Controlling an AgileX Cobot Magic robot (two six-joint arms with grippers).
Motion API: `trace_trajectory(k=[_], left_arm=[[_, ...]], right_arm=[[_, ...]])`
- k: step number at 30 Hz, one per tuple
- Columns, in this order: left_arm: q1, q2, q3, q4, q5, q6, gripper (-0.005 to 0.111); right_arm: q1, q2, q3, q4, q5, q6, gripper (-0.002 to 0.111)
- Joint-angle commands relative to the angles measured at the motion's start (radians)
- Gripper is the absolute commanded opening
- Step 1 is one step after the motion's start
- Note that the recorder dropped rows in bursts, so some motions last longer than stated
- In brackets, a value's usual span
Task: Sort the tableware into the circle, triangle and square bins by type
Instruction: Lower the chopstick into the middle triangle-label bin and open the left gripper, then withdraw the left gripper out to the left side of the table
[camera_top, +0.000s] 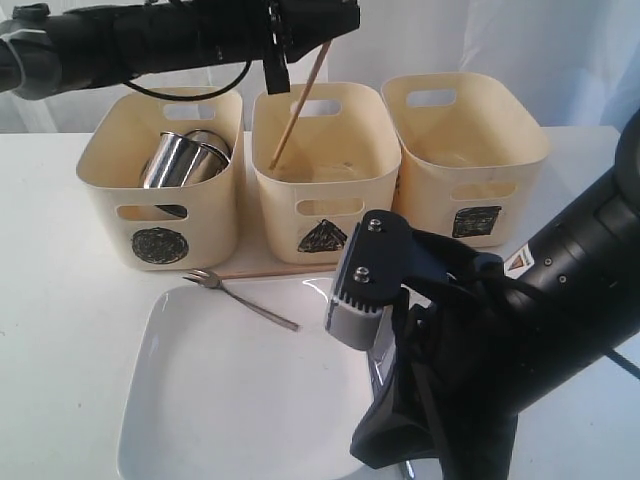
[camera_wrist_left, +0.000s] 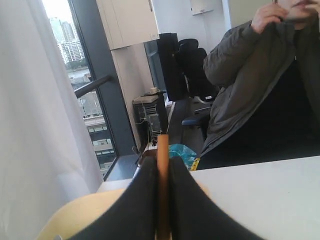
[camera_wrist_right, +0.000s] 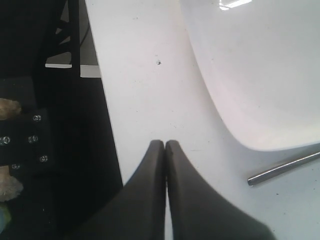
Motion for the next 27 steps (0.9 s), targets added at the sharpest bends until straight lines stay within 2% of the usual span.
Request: trace_trajectory(k=[1,7,13,17,23,27], left_arm=[[-0.007,0.015,-0.002,-0.024,-0.004,0.048,0.0],[-0.007,0.015,-0.002,-0.024,-0.004,0.025,0.003],[-0.007,0.015,-0.002,0.009,-0.057,-0.06,0.034],[-0.007,0.015,-0.002,0.047,-0.087,-0.131,0.048],[-0.005,0.015,-0.002,0.087,-0.081,-0.2,0.049],[-0.001,0.011,-0.002,0.178,-0.071,-0.294,0.048]], right_arm=[[-0.008,-0.006,0.005,0.001,0.006,-0.012,0.0],[-0.008,-0.006,0.005,0.002,0.006,-0.016,0.0],[-0.008,-0.006,0.005,0.004,-0.006,-0.016,0.0],[-0.008,-0.006,0.005,0.004,-0.008,-0.016,0.0],[-0.008,-0.006,0.005,0.004,-0.025,-0.016,0.0],[-0.008,-0.006,0.005,0.004,-0.048,-0.016,0.0]])
